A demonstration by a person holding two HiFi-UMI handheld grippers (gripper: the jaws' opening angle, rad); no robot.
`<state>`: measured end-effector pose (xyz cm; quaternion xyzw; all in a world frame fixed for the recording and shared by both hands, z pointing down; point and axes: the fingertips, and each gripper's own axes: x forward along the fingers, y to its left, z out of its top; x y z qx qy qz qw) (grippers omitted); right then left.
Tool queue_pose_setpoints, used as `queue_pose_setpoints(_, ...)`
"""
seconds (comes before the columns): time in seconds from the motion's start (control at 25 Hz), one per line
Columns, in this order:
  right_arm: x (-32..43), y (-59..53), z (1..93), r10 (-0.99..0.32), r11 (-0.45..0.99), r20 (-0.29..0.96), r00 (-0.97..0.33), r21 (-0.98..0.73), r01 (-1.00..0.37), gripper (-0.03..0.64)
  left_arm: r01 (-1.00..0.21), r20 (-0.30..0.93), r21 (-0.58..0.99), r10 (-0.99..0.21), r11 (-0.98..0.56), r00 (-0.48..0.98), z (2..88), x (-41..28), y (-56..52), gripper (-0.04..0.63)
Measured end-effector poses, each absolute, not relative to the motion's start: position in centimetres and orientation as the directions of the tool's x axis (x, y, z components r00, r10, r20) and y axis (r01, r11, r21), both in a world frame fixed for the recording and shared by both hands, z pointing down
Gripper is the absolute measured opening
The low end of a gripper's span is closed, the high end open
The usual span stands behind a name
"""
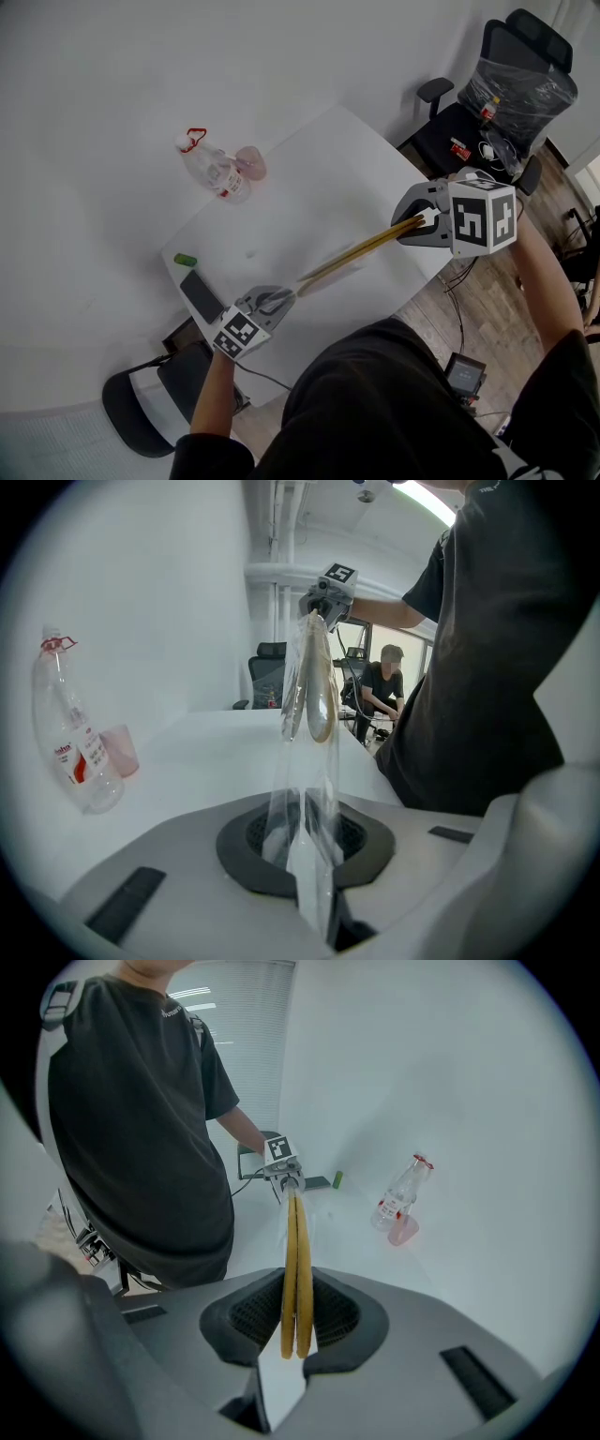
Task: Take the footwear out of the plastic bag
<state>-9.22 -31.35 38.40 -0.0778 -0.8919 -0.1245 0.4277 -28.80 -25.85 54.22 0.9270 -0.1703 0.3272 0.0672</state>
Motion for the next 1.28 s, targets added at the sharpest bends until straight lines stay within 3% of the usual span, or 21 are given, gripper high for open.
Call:
queue_pose_setpoints(0.76, -7.4, -32.2, 36.8, -0.009, 0.966, 0.786, -0.618, 0.168, 0.199, 0.069, -0.412, 0.623, 0.035, -0.303, -0.91, 0.721, 55.0, -31.2, -26.1, 0.042)
queue_pose_setpoints(1.28, -3.7, -34.1, 34.6, -0.122, 0.977, 0.748, -0.653, 0.205, 0.052, 0.069, -0.494, 0.596, 0.101, -0.345, -0.864, 0.725, 54.9, -33.0, -26.5, 0.043)
